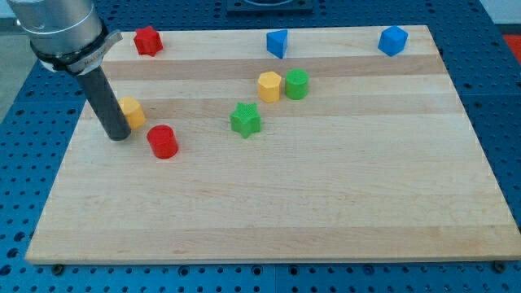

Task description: Push red circle diagonal to the green star

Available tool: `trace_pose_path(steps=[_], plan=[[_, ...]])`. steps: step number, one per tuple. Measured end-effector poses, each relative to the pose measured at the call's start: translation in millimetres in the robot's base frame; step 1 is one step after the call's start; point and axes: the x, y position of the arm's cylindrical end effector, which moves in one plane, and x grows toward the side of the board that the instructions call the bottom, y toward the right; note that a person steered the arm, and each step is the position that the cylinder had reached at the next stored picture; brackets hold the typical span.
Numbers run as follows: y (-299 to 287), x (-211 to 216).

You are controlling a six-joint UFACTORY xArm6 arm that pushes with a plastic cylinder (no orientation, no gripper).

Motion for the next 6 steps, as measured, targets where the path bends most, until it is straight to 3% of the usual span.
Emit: trace_pose_path(steps=[1, 3, 6], plan=[[8, 2], [80, 4], [112, -72]])
